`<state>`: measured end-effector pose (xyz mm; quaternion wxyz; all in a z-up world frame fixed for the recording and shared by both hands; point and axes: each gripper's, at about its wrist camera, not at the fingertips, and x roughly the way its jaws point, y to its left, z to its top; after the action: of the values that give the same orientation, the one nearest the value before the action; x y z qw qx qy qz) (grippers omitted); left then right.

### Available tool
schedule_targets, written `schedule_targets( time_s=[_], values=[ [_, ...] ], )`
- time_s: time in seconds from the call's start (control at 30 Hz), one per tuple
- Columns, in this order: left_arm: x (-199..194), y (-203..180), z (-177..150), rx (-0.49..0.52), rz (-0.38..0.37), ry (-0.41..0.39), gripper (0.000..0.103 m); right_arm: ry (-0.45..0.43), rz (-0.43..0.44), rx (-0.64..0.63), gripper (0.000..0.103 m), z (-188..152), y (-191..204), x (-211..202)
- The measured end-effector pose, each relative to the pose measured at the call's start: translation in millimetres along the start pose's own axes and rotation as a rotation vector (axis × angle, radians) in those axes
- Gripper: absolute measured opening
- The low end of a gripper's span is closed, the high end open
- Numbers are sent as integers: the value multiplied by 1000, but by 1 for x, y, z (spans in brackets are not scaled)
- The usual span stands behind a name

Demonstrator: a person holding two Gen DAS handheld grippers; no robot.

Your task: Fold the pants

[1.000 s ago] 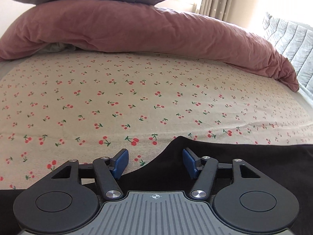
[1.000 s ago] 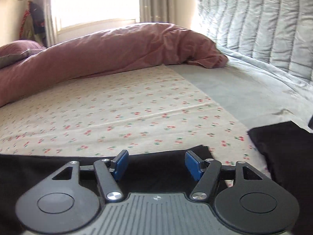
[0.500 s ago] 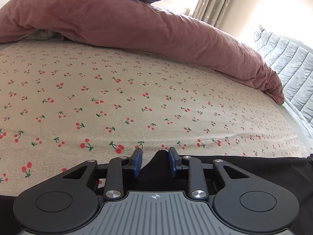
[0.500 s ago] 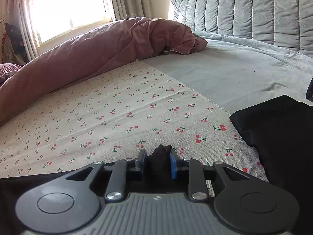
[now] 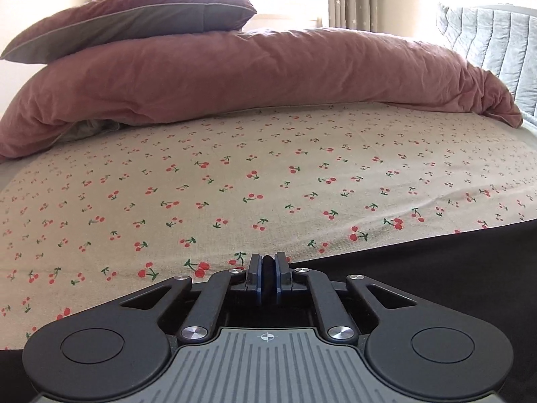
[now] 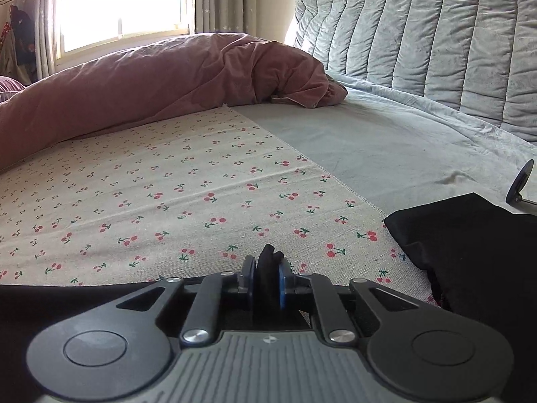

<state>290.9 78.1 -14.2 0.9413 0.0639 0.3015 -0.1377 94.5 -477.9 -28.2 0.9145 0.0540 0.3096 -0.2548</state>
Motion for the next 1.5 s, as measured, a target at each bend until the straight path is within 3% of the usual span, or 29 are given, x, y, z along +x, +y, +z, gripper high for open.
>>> schedule_targets(
  time_s=[0.1, 0.17, 0.23, 0.33, 0.37, 0.43, 0.53, 0.63, 0.77, 0.87, 1.1, 1.2, 1.3, 1.4, 1.5],
  values=[
    [-8, -3, 1, 3, 32, -13, 21, -30, -70, -19, 41, 2, 4, -12],
    [-23, -10, 4, 7, 61, -32, 29, -69, -93, -39, 45, 4, 8, -28],
    [-41, -22, 9, 8, 61, -53, 45, -88, -61, -48, 48, 8, 15, -48],
    [-72, -48, 17, 8, 20, -52, 59, -103, 65, -75, 66, 7, 39, -79],
    [-82, -57, 18, 13, -6, -55, 62, -106, 122, -97, 67, 3, 53, -89],
    [-99, -76, 16, 18, -69, -54, 76, -79, 232, -141, 68, -4, 78, -101],
    [-114, -100, 3, 28, -158, -30, 79, -22, 376, -206, 67, -19, 116, -111],
    [-116, -114, -21, 38, -187, 5, 81, 25, 436, -228, 66, -32, 131, -112],
    [-105, -112, -55, 41, -183, 81, 81, 61, 368, -283, 64, -45, 124, -100],
    [-110, -107, -73, 65, -171, 40, 81, 71, 348, -212, 64, -46, 89, -90],
    [-119, -104, -75, 71, -180, 44, 83, 77, 118, -60, 61, -44, 4, -76],
    [-120, -107, -71, 73, -181, 57, 83, 71, 100, 5, 45, -41, -17, -78],
    [-129, -106, -63, 55, -227, 46, 83, 43, 86, 51, 64, -37, -24, -93],
    [-142, -105, -57, 41, -257, 3, 88, -11, 87, 40, 73, -34, -28, -104],
    [-150, -105, -53, 13, -289, -18, 91, 23, 57, 37, 78, -34, -33, -93]
  ],
)
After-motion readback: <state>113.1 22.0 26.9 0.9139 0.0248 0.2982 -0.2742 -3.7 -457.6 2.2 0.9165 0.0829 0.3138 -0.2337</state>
